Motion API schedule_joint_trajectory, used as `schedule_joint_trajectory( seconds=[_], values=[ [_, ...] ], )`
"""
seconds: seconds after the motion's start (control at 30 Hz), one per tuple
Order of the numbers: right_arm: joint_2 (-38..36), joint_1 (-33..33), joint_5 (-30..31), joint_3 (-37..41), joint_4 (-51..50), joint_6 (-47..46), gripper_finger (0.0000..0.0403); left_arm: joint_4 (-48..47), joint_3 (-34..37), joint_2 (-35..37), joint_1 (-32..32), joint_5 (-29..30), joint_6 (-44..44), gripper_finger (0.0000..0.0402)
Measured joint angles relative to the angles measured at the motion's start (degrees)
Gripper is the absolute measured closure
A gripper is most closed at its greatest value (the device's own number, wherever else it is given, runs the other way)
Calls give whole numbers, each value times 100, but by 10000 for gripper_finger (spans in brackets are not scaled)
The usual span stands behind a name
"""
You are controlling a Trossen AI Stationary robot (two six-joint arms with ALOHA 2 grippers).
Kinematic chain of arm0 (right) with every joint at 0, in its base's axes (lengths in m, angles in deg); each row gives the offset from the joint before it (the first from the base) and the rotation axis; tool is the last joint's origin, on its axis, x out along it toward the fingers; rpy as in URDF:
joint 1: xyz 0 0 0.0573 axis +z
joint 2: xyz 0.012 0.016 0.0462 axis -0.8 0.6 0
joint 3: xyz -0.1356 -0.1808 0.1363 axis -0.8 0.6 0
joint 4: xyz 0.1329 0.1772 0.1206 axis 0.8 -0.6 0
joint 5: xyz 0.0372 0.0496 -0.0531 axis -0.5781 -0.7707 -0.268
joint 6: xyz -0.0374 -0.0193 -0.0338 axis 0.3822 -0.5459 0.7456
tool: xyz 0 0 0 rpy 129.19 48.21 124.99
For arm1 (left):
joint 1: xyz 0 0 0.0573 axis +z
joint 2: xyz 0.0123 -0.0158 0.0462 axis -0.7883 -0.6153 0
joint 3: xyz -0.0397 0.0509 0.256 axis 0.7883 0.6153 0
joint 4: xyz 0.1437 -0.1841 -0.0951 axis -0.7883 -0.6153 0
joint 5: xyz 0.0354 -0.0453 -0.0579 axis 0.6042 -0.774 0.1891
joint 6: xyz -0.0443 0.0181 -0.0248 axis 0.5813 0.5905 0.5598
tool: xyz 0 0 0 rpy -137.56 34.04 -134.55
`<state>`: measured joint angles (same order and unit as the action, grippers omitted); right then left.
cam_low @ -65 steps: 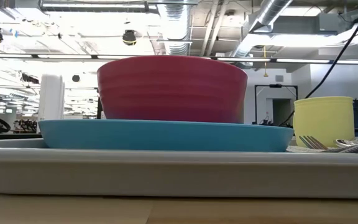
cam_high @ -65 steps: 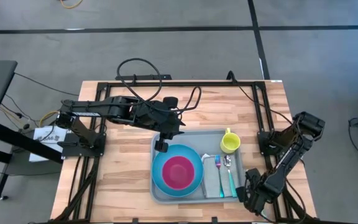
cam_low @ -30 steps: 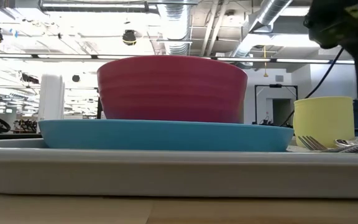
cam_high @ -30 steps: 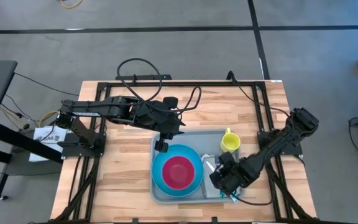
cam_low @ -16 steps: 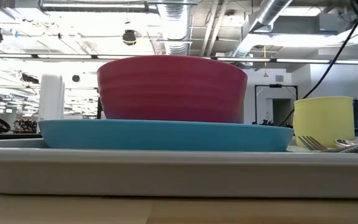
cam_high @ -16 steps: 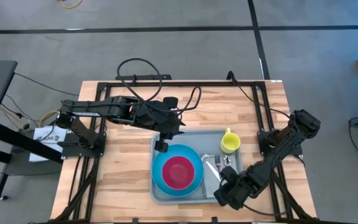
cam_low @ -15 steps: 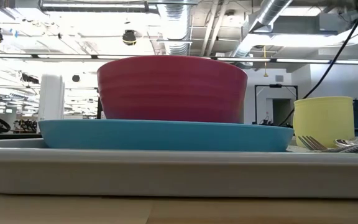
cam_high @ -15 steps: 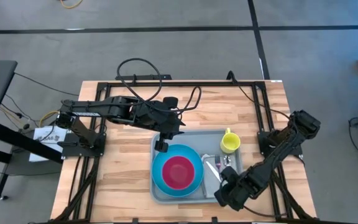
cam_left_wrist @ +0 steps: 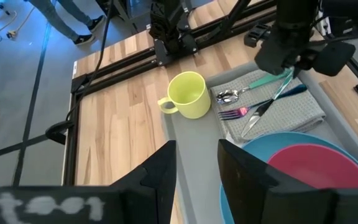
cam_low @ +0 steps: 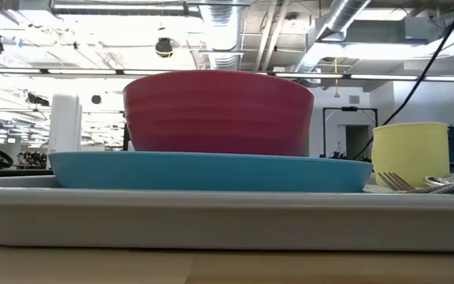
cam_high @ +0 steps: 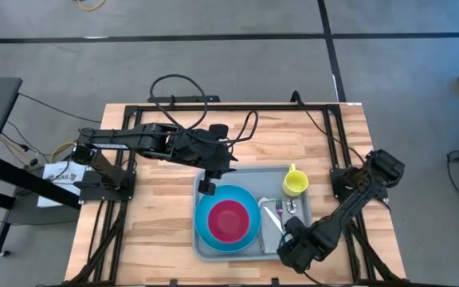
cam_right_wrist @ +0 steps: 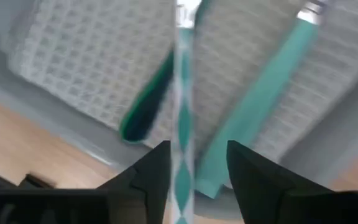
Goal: Set up tray
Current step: Put the blue knife to the left of the purple fork on the gray table napkin
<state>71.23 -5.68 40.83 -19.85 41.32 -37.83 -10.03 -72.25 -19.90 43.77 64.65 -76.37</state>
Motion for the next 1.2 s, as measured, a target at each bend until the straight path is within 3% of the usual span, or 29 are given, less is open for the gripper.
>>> schedule_joint_trajectory(
  seconds=[0.37,0.83,1.2],
  values=[
    [13,-195,-17,0,43,386,214,0,0,0,-1,2,20,294],
    [15,-246,-175,92,411,373,297,-1,0,0,-1,2,15,294],
    [358,-266,-678,90,409,383,305,-2,0,0,0,2,17,294]
  ],
)
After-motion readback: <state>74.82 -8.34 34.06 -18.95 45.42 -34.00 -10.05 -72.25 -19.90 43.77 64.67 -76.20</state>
